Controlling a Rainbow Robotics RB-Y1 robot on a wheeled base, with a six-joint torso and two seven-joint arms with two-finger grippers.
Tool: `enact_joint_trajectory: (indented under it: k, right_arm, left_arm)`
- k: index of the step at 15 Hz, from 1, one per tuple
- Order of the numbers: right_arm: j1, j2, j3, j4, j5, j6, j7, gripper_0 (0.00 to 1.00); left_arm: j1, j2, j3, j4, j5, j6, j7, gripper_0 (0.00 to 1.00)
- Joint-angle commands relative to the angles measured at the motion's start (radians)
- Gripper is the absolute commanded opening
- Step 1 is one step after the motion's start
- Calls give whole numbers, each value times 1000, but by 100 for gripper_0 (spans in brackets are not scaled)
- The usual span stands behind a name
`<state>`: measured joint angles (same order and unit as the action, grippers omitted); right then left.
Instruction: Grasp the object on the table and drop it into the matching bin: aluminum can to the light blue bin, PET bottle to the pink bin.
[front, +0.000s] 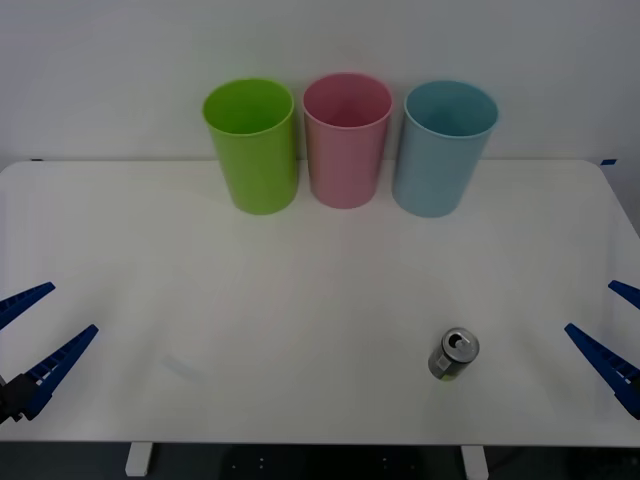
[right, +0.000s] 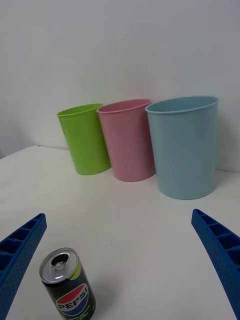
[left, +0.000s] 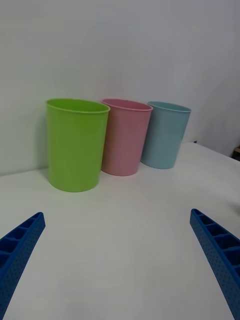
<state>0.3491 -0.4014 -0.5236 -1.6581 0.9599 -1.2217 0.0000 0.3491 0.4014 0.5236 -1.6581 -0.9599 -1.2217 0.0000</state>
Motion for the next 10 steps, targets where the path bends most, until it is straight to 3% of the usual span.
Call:
enact_joint_trajectory:
  k: [1, 3, 10]
  right_arm:
    - [0, 0, 0, 0, 0, 0, 0, 100]
    - [13, 9, -9, 4, -3, -2, 0, 100]
    - [91, -60, 24, -14, -29, 14, 51, 100]
  left_arm:
    - [0, 0, 0, 0, 0, 0, 0, 100]
    - [0, 0, 0, 0, 0, 0, 0, 100]
    - [0, 0, 0, 0, 0, 0, 0, 100]
